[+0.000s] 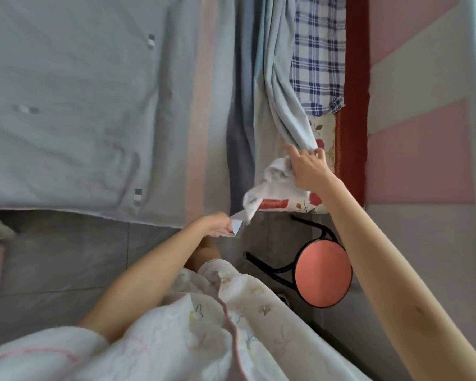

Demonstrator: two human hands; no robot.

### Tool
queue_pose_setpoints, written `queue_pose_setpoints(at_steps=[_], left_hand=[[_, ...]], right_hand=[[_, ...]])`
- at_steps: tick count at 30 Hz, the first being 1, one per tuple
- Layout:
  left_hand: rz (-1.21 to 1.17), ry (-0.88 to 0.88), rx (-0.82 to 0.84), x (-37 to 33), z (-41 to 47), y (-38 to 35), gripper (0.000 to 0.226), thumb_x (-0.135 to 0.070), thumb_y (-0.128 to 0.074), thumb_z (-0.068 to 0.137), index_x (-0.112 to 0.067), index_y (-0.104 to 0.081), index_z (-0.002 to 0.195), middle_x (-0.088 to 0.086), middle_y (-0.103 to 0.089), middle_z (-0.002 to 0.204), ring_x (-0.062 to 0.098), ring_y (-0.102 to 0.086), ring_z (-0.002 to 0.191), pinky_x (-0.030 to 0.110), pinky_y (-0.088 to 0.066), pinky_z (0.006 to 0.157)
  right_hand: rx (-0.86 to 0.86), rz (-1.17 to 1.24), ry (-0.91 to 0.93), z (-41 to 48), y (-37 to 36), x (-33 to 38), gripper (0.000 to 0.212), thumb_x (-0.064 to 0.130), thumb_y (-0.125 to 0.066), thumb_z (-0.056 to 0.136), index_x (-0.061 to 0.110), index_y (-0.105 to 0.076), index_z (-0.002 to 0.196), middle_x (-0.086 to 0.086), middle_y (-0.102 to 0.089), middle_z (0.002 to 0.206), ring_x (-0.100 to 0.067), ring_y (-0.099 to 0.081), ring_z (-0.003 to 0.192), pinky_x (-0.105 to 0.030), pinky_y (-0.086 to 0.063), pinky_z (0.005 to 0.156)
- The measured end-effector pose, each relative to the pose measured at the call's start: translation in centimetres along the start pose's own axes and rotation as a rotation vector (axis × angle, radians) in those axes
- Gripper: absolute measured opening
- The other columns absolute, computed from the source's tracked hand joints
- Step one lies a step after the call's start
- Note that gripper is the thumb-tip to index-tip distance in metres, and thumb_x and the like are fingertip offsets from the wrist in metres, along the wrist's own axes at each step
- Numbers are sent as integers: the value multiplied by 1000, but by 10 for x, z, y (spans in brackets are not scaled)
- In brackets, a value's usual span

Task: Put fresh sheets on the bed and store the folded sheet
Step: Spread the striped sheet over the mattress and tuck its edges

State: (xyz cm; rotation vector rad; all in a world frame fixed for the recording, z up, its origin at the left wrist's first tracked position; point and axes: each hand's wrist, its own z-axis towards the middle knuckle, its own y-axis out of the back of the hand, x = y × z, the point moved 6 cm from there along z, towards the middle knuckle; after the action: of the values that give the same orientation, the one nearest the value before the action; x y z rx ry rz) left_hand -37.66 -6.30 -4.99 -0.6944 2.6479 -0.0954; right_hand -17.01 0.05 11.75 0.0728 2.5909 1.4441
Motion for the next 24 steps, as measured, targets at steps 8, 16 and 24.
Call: queue_pose_setpoints(at_steps=[8,16,24], left_hand=[[-408,-737,-428,-112,-162,133,40,-32,-73,78,-21,-58,114,-9,-64,108,4,-59,101,16,-45,84],[-412,-730,-1008,-99,-278,242,22,-14,-73,80,-12,-64,100,-2,-64,91,0,-59,75,12,-43,66],[-567,-804,-1114,-40,-326,303,8,-13,-69,83,-18,-67,89,0,-68,87,-3,-62,75,21,-47,74]], right_hand=[[-139,216,378,55,108,122,51,6,-55,73,4,-35,120,-11,-50,107,-31,-51,105,-39,-30,91],[-197,362,748,87,195,240,53,16,-65,71,6,-36,114,-4,-49,101,-26,-54,98,-33,-32,86],[-158,365,644,146,216,292,18,25,-68,80,14,-54,82,-5,-59,77,-26,-57,83,-26,-26,69]])
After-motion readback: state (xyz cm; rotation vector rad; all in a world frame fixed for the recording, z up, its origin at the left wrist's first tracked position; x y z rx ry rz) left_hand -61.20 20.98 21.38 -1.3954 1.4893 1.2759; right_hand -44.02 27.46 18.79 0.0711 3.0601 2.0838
